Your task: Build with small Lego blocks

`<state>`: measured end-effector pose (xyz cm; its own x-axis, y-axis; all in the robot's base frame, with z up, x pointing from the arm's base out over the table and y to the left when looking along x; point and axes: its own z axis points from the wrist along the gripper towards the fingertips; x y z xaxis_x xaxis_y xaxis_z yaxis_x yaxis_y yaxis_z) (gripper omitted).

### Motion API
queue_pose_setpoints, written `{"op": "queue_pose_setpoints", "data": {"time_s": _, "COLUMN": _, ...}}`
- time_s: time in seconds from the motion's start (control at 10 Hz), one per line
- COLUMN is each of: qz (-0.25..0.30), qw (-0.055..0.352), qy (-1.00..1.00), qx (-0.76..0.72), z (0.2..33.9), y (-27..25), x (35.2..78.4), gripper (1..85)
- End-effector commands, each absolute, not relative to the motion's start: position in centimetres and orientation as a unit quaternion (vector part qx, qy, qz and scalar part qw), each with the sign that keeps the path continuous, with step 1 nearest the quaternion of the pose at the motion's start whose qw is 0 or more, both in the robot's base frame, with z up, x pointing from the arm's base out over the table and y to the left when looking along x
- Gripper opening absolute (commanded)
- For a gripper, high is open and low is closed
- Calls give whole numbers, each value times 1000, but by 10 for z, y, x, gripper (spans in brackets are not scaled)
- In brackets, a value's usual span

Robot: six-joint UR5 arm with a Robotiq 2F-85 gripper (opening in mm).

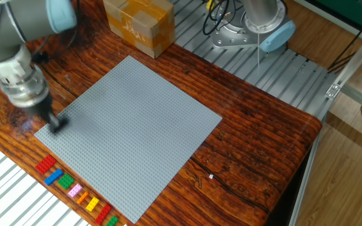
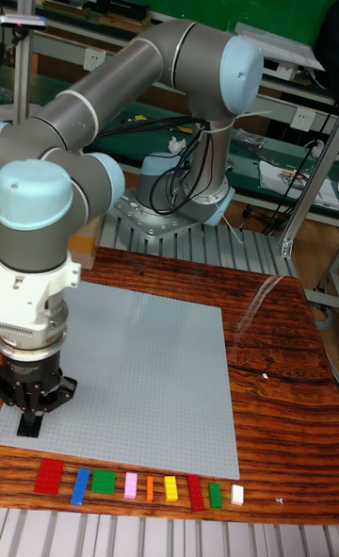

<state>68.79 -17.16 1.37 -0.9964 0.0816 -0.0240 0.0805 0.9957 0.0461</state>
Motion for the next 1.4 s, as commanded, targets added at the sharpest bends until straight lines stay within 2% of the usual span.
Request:
{"op": "queue_pose_setpoints", "data": {"time_s": 0.0, "qz": 20, "qw": 2, "qy": 999, "qx": 33, "z": 22, "y": -189, "x": 680, "gripper": 10}}
{"op": "queue_pose_setpoints", "data": {"time_s": 0.4, "qz": 9, "qw": -6, "qy": 999, "qx": 49, "z": 23, "y": -185, "x": 678, "gripper": 10}}
{"op": "queue_pose_setpoints", "data": {"time_s": 0.7, "qz": -27, "qw": -31, "qy": 998, "qx": 46, "z": 24, "y": -205, "x": 664, "gripper": 10}}
{"op": "queue_pose_setpoints", "data": {"time_s": 0.9, "qz": -23, "qw": -43, "qy": 998, "qx": 42, "z": 24, "y": -203, "x": 658, "gripper": 37}}
{"op": "queue_pose_setpoints", "data": {"time_s": 1.1, "qz": -10, "qw": -44, "qy": 999, "qx": 11, "z": 25, "y": -205, "x": 656, "gripper": 183}}
{"op": "queue_pose_setpoints", "data": {"time_s": 1.2, "qz": -9, "qw": -45, "qy": 999, "qx": -6, "z": 26, "y": -208, "x": 655, "gripper": 360}}
{"op": "queue_pose_setpoints", "data": {"time_s": 1.3, "qz": 3, "qw": -43, "qy": 999, "qx": -9, "z": 25, "y": -203, "x": 654, "gripper": 383}}
